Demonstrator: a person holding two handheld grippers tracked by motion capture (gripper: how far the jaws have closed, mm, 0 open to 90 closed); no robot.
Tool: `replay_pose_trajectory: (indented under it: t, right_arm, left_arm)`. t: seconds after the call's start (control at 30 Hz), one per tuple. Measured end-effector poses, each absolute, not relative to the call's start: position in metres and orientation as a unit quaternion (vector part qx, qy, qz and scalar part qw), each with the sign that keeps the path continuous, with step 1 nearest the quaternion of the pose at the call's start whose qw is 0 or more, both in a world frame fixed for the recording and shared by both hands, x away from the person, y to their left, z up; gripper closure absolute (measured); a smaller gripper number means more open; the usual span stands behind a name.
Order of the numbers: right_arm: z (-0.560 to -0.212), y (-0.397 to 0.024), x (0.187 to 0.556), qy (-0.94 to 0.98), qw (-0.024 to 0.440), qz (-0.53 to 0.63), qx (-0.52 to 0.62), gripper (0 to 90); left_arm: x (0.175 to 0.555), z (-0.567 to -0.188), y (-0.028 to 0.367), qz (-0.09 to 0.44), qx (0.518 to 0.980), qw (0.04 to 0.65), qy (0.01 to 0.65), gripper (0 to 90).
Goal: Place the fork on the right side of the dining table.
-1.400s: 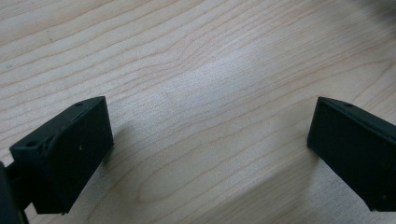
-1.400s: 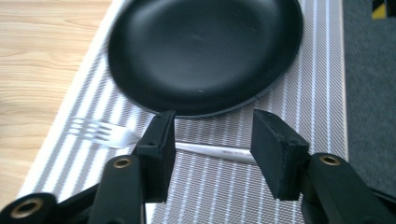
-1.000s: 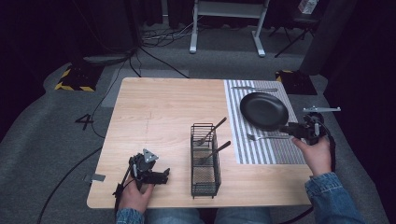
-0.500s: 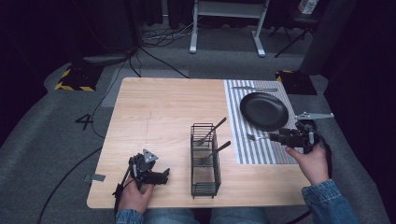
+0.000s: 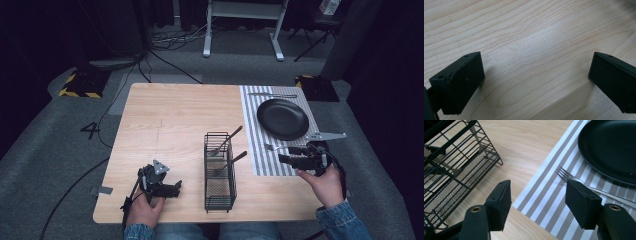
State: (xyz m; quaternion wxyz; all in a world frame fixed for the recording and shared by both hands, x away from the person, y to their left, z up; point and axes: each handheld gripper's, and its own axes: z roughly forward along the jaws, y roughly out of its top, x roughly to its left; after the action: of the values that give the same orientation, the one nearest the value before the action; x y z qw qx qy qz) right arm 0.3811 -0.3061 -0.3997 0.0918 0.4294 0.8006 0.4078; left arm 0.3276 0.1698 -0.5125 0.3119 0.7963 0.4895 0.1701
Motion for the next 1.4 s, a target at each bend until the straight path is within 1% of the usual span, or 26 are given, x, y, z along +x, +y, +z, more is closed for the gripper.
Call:
replay_pose_trajectory:
  t: [0.17, 0.4, 0.5, 0.6, 0.77, 1.1, 1.23, 1.4]
  right_arm:
    - [-0.409, -0.303, 0.375, 0.802, 0.087, 0.416, 0.419, 36.6]
    - [-0.436, -0.299, 0.363, 0.809, 0.084, 0.422, 0.401, 36.6]
    - [-0.442, -0.297, 0.36, 0.81, 0.083, 0.422, 0.398, 36.6]
    - [-0.451, -0.294, 0.355, 0.817, 0.094, 0.416, 0.387, 36.5]
    - [-0.463, -0.288, 0.351, 0.824, 0.097, 0.412, 0.376, 36.5]
    - [-0.494, -0.279, 0.347, 0.835, 0.09, 0.401, 0.365, 36.6]
    - [-0.503, -0.276, 0.344, 0.838, 0.098, 0.399, 0.358, 36.6]
    - [-0.508, -0.275, 0.34, 0.84, 0.127, 0.402, 0.341, 35.9]
  left_arm:
    - [0.328, -0.512, 0.17, 0.17, 0.796, 0.312, 0.49, 0.2]
    - [0.328, -0.512, 0.169, 0.172, 0.795, 0.312, 0.491, 0.2]
    - [0.328, -0.512, 0.169, 0.172, 0.795, 0.311, 0.491, 0.2]
    - [0.329, -0.512, 0.169, 0.172, 0.796, 0.311, 0.491, 0.2]
    - [0.329, -0.512, 0.169, 0.172, 0.796, 0.311, 0.491, 0.2]
    - [0.329, -0.512, 0.169, 0.172, 0.796, 0.311, 0.491, 0.2]
    - [0.329, -0.512, 0.169, 0.172, 0.795, 0.311, 0.491, 0.2]
    - [0.329, -0.512, 0.169, 0.172, 0.796, 0.31, 0.49, 0.2]
